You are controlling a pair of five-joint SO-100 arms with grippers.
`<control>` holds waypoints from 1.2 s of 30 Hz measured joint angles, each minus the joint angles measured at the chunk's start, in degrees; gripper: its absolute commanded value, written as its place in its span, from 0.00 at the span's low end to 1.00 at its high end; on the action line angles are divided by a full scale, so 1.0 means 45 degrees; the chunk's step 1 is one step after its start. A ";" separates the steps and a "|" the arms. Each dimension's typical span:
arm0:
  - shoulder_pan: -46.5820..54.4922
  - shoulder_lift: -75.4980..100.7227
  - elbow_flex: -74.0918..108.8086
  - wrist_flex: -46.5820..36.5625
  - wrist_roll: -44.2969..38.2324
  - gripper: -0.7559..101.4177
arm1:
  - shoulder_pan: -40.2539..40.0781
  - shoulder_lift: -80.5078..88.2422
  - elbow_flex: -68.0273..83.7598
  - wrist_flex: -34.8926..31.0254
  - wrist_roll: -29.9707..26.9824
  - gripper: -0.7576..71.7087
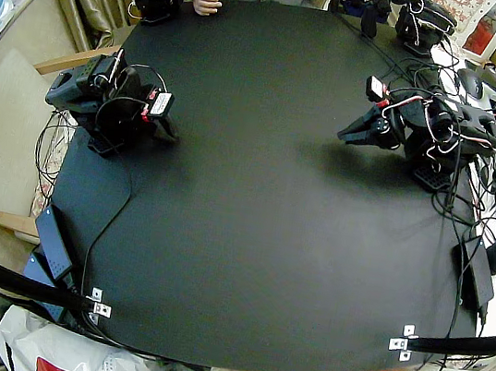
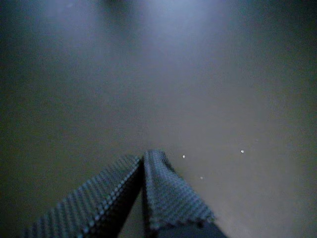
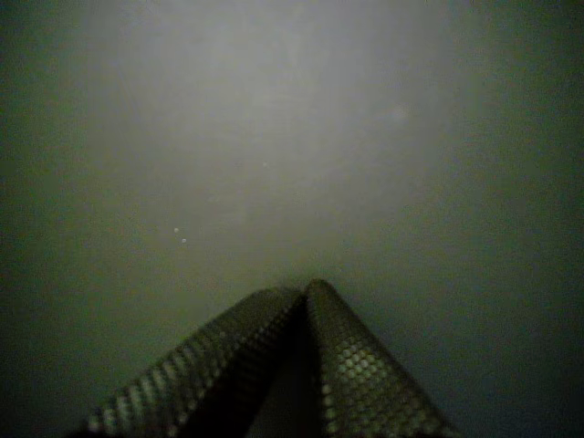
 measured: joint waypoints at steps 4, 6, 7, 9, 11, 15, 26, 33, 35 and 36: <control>0.0000 0.0000 0.0000 0.0000 0.0000 0.01 | 0.0000 0.0020 0.0000 0.0000 -0.0137 0.01; 0.0000 0.0000 0.0000 0.0000 0.0000 0.01 | -0.0020 0.0020 0.0000 0.0000 0.0000 0.01; 0.0000 0.0000 0.0000 0.0000 0.0000 0.01 | -0.0313 0.0020 0.0000 0.0000 -0.0176 0.01; 0.0000 0.0000 0.0000 0.0000 0.0000 0.01 | -0.0605 0.0020 0.0000 0.0000 -0.0781 0.01; 0.0000 0.0000 0.0000 0.0000 0.0000 0.01 | -0.0430 0.0000 0.0000 0.0000 -0.0645 0.01; 0.0000 0.0000 0.0000 0.0000 0.0000 0.01 | -0.0332 0.0000 0.0000 0.0000 -0.0664 0.01; 0.0000 0.0000 0.0000 0.0000 0.0000 0.01 | -0.0293 0.0000 0.0000 0.0156 -0.0781 0.01; 0.0000 0.0000 0.0000 0.0176 0.0000 0.01 | -0.0430 0.0000 0.0000 0.0156 -0.0918 0.01; 0.0039 0.0000 0.0000 0.0195 0.0000 0.01 | -0.0449 0.0000 0.0000 0.0156 -0.1016 0.01; 0.0137 0.0000 0.0000 0.0195 0.0117 0.01 | -0.0488 0.0000 0.0000 0.0156 -0.1016 0.01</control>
